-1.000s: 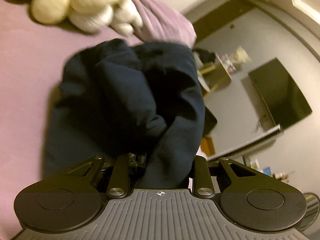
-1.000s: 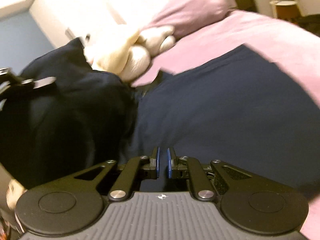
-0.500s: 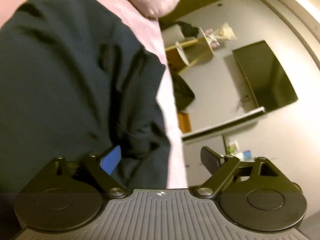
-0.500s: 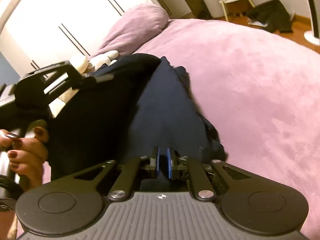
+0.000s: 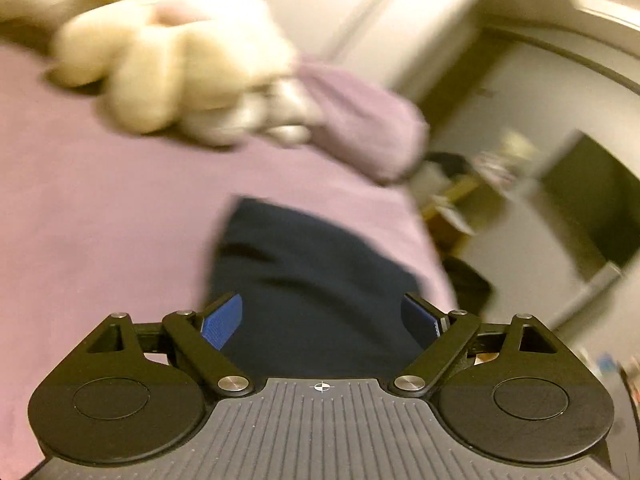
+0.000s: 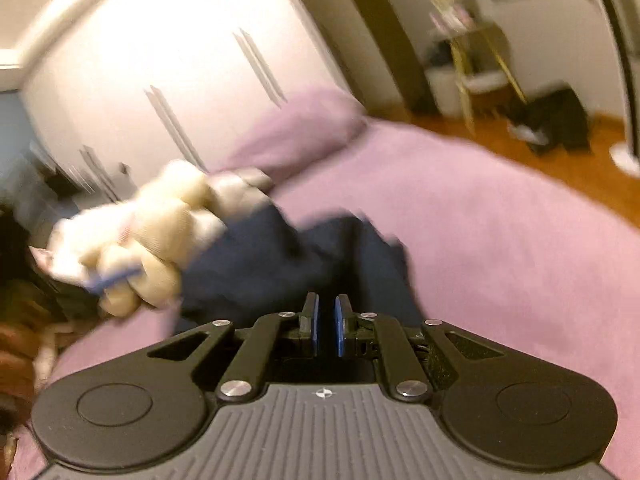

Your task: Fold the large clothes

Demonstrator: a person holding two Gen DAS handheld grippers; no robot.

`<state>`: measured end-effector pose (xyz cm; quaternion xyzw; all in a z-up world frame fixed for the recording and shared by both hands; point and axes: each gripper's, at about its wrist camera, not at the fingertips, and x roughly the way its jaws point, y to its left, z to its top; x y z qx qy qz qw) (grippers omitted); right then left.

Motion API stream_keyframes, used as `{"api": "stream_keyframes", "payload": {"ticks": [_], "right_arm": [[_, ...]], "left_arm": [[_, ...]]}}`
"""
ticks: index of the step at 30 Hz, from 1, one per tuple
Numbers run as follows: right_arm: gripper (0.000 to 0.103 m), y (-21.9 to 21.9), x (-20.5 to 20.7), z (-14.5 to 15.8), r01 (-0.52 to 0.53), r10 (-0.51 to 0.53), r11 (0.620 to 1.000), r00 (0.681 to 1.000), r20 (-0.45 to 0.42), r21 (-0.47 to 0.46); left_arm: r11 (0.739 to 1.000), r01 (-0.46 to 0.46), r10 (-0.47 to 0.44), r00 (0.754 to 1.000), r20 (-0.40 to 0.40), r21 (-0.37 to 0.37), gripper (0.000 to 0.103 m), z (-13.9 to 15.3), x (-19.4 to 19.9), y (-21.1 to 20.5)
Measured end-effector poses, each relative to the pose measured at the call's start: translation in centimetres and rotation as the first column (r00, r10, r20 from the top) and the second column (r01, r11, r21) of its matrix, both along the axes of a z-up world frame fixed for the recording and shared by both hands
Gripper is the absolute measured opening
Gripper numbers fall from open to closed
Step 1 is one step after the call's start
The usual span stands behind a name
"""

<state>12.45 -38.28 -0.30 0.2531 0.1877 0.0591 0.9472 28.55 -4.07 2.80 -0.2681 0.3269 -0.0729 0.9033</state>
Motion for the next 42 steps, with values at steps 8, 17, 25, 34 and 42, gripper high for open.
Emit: {"api": "stream_keyframes", "payload": {"ticks": [8,17,25,34,42], "right_arm": [[0.010,11.5,9.3,3.5,-0.183,0.196,0.963,0.980,0.046,-0.199],[0.009,15.1,21.9,-4.6,-0.071,0.020,0.793,0.996,-0.089,-0.605],[0.000,4.5,20.1,-8.5,0.104,-0.165,0.888,0.981,-0.099,-0.447],[0.000,1.9,20.2,-10.9,0.085,-0.118,0.945,0.989,-0.087,-0.315],[0.000,0.0,18.9,-10.4,0.070,-0.085,0.979,0.994,-0.070,-0.191]], "left_arm": [[0.951,-0.257,0.273,0.959,-0.079,0.172,0.088,-2.3,0.6,5.0],[0.947,-0.169,0.204,0.974,-0.103,0.273,0.089,-4.8,5.6,-2.7],[0.950,-0.143,0.144,0.989,0.016,0.278,0.097,-7.2,6.8,-9.0],[0.925,-0.119,0.142,0.989,-0.036,0.362,0.103,-11.1,8.6,-9.5],[0.924,-0.095,0.101,0.995,0.005,0.371,0.103,-8.9,5.0,-9.2]]}}
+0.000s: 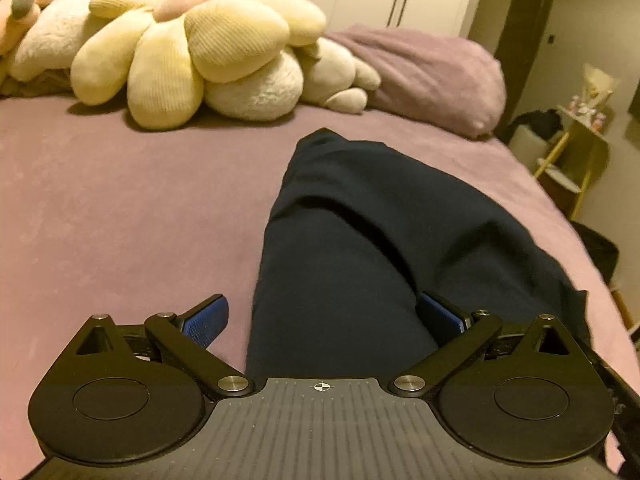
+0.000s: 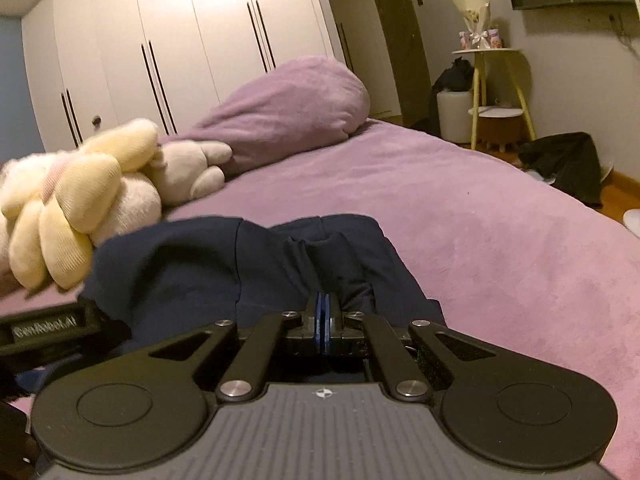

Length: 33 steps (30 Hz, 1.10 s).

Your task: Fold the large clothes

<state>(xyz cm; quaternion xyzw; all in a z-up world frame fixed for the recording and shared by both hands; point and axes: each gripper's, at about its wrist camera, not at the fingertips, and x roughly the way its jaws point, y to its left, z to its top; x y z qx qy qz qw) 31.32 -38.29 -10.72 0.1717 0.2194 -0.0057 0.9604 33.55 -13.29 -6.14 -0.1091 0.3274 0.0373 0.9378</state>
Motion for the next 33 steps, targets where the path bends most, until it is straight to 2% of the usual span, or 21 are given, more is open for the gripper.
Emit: {"api": "stream_keyframes", "payload": {"ticks": [3,7,14,19,22,24,26,29,31,33], "right_arm": [[0.000,0.3,-1.7,0.3,0.010,-0.009,0.999,1.000,0.024,-0.040],[0.000,1.4,-3.9,-0.2,0.032,-0.023,0.991,0.997,0.072,-0.127],[0.000,0.5,-1.7,-0.3,0.000,0.000,0.997,1.000,0.013,-0.076],[0.000,-0.6,-3.1,0.0,0.000,0.001,1.000,0.999,0.049,-0.009],[0.000,-0.8,-4.8,-0.1,0.019,-0.017,1.000,0.998,0.058,-0.026],[0.008,-0.8,-5.6,0.1,0.035,-0.033,0.998,0.999,0.035,-0.058],[0.039,-1.3,-6.5,0.6,0.046,-0.047,0.996,0.999,-0.022,-0.078],[0.049,-3.7,-7.9,0.8,0.018,-0.017,1.000,0.995,-0.101,0.003],[0.049,-5.4,-8.9,1.0,-0.013,0.021,0.998,0.991,-0.132,0.061],[0.049,-6.3,-9.5,1.6,-0.017,0.026,0.998,0.988,-0.150,0.061]], "left_arm": [[1.000,-0.010,0.010,0.999,0.043,-0.005,0.103,-0.6,-1.7,-0.1],[1.000,-0.014,0.014,1.000,0.001,-0.025,0.103,-1.2,-0.5,0.0],[0.998,-0.014,0.013,1.000,-0.026,-0.058,0.103,-1.0,-0.2,0.6],[0.999,-0.012,0.012,1.000,0.003,-0.043,0.103,-0.2,-2.0,0.5],[0.997,-0.004,0.004,1.000,-0.002,-0.078,0.103,-0.2,-3.0,1.2],[0.992,0.008,-0.010,1.000,-0.016,-0.127,0.103,-0.1,-3.7,2.4],[0.985,0.031,-0.039,0.998,-0.040,-0.171,0.103,0.0,-4.5,3.7],[0.968,0.092,-0.112,0.991,-0.074,-0.232,0.103,0.6,-5.6,6.1],[0.964,0.109,-0.135,0.986,-0.093,-0.242,0.103,1.2,-6.0,7.5],[0.963,0.128,-0.155,0.983,-0.099,-0.239,0.103,1.6,-6.1,8.5]]}}
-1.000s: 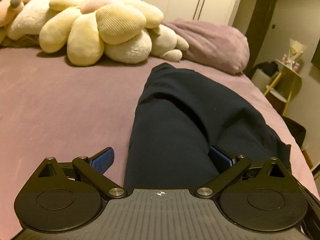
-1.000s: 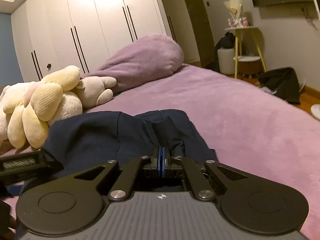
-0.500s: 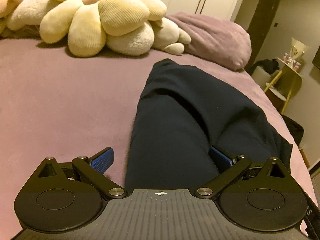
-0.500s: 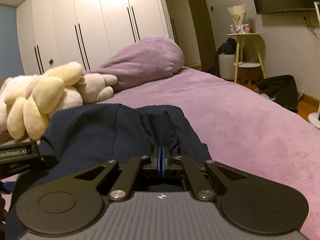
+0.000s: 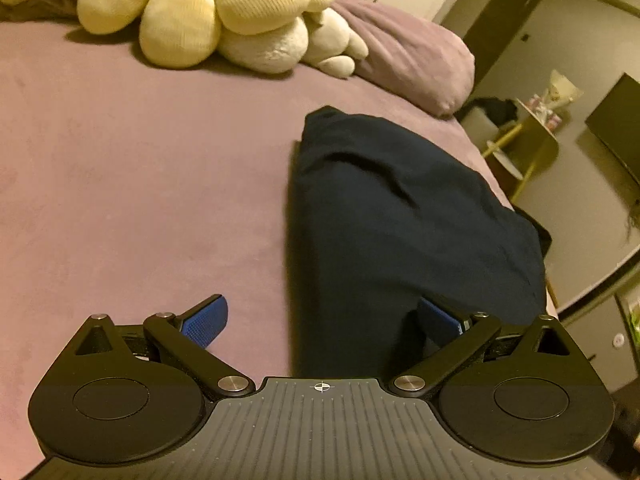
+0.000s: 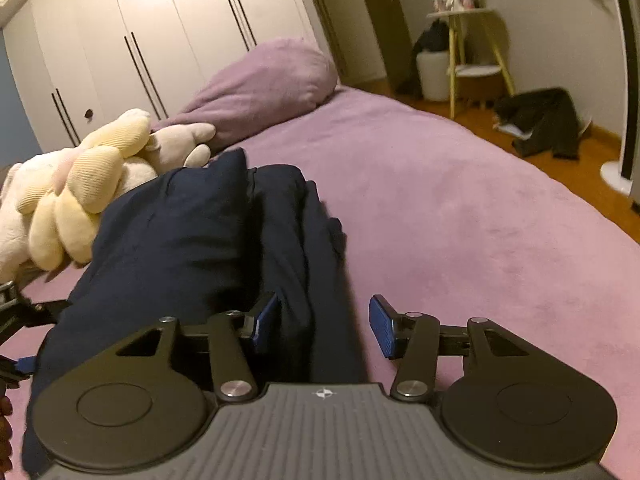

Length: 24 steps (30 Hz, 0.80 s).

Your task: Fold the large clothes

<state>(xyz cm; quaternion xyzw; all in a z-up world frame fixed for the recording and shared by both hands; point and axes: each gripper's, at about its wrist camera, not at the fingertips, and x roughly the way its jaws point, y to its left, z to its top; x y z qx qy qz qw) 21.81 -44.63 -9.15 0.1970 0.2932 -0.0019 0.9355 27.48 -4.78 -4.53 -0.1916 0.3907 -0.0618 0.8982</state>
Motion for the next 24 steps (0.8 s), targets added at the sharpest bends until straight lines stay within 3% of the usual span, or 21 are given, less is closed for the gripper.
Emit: {"api": "stream_keyframes", "payload": {"ticks": [2,6,9,11,13,17,19,22,24], "right_arm": [[0.049,-1.2,0.1,0.4,0.001,0.000,0.999,1.000,-0.025,0.033],[0.049,-3.8,2.5,-1.2,-0.068,0.107,0.945,0.989,-0.107,0.318],[0.048,-4.1,4.3,-2.4,-0.073,0.130,0.921,0.984,-0.124,0.382],[0.039,-4.5,5.0,-3.5,-0.061,0.141,0.885,0.980,-0.139,0.462],[0.037,-4.9,5.6,-4.4,-0.053,0.148,0.855,0.978,-0.144,0.516],[0.034,-4.9,6.5,-5.7,-0.058,0.169,0.823,0.974,-0.147,0.566],[0.031,-4.7,7.0,-5.8,-0.061,0.176,0.815,0.973,-0.146,0.576],[0.027,-4.7,6.9,-5.7,-0.068,0.192,0.801,0.970,-0.147,0.595],[0.024,-4.9,6.7,-5.6,-0.071,0.204,0.772,0.969,-0.141,0.632]], "left_arm": [[0.998,0.029,-0.029,1.000,0.000,-0.048,0.103,-0.1,0.4,0.6],[0.981,0.066,-0.073,0.997,-0.032,-0.182,0.100,-1.5,2.0,0.3],[0.971,0.085,-0.102,0.993,-0.065,-0.225,0.099,-3.1,3.4,-0.7],[0.955,0.067,-0.097,0.991,-0.089,-0.289,0.099,-4.1,4.5,-0.7],[0.944,0.037,-0.078,0.991,-0.112,-0.328,0.098,-4.8,5.4,-0.7],[0.945,0.054,-0.091,0.991,-0.101,-0.322,0.086,-4.6,6.0,-0.8],[0.947,0.073,-0.107,0.990,-0.091,-0.314,0.074,-4.0,5.8,-0.7],[0.945,0.101,-0.130,0.989,-0.076,-0.311,0.067,-2.9,5.6,-0.3],[0.944,0.121,-0.148,0.987,-0.066,-0.308,0.065,-2.2,5.2,0.2]]}}
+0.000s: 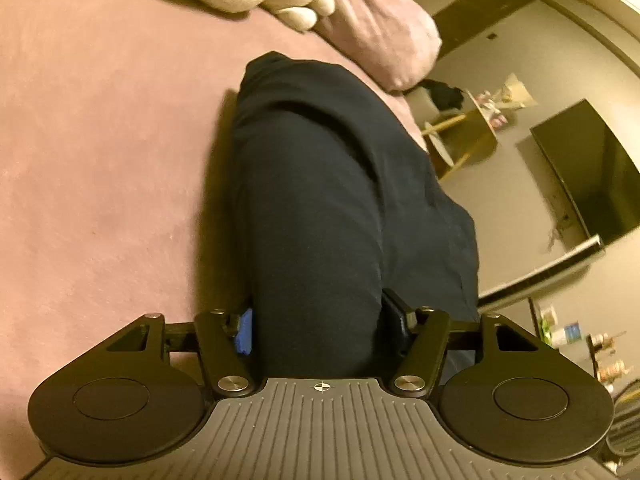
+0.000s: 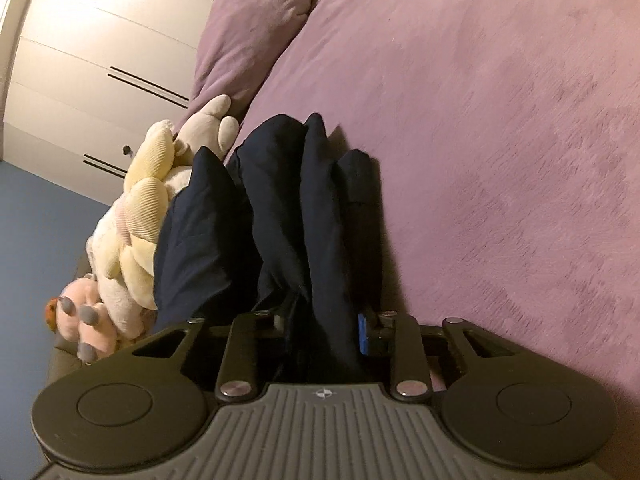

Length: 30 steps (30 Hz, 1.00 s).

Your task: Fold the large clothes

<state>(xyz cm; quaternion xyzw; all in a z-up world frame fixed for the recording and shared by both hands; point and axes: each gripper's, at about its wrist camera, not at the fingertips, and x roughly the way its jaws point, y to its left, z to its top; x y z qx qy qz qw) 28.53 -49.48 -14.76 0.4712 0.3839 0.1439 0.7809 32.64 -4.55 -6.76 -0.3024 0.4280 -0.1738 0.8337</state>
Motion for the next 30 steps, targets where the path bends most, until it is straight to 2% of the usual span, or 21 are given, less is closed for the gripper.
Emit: {"api": "stream_keyframes", "payload": {"ticks": [4,7,9,11,13,15,17,20,22,25,27,29,30], "right_arm": [[0.024,1.8,-0.1,1.1,-0.018,0.018,1.000,1.000,0.013,0.007],[0.024,4.1,0.4,1.0,-0.070,0.071,0.995,0.997,-0.008,0.069],[0.024,6.6,0.5,0.6,-0.131,0.133,0.987,0.991,-0.009,0.090],[0.025,9.2,0.6,0.0,-0.174,0.176,0.978,0.984,-0.011,0.116],[0.029,10.9,0.3,-0.3,-0.156,0.158,0.981,0.987,-0.009,0.115],[0.034,11.7,-0.1,0.6,-0.119,0.120,0.991,0.993,-0.012,0.066],[0.038,11.9,-1.1,2.3,-0.083,0.083,0.996,0.996,-0.020,-0.023],[0.038,11.9,-4.5,6.3,-0.045,0.057,0.978,0.997,0.050,-0.203],[0.038,12.5,-7.5,9.2,-0.013,0.056,0.949,0.990,0.128,-0.316],[0.038,13.7,-11.2,12.0,-0.035,0.117,0.939,0.968,0.222,-0.341],[0.038,15.5,-12.6,13.0,-0.078,0.184,0.923,0.950,0.252,-0.377],[0.037,18.1,-12.4,13.3,-0.091,0.229,0.877,0.942,0.244,-0.472],[0.034,19.4,-12.3,13.2,-0.086,0.240,0.842,0.944,0.228,-0.532]], "left_arm": [[0.999,-0.022,0.022,1.000,0.013,0.042,0.065,1.7,-1.6,2.3],[0.993,-0.071,0.069,0.997,0.021,0.089,0.067,2.6,-3.2,5.8],[0.987,-0.114,0.115,0.993,-0.009,0.116,0.069,2.0,-4.1,7.8],[0.980,-0.167,0.175,0.982,-0.067,0.113,0.070,1.0,-4.8,9.2],[0.977,-0.185,0.191,0.981,-0.045,0.109,0.071,1.3,-5.9,9.5],[0.972,-0.173,0.173,0.985,0.018,0.157,0.072,2.7,-7.5,8.9],[0.963,-0.154,0.135,0.986,0.100,0.219,0.076,4.2,-10.2,8.0],[0.942,-0.120,0.069,0.983,0.167,0.313,0.081,5.5,-14.6,6.6],[0.929,-0.104,0.040,0.982,0.182,0.355,0.084,5.6,-17.7,5.7],[0.924,-0.036,-0.027,0.987,0.160,0.381,0.085,4.4,-20.4,4.3],[0.889,-0.007,-0.062,0.989,0.136,0.458,0.084,3.1,-20.6,2.7],[0.836,-0.034,-0.049,0.990,0.135,0.548,0.080,2.0,-20.3,1.7],[0.808,-0.056,-0.025,0.991,0.129,0.586,0.079,1.6,-19.9,1.5]]}}
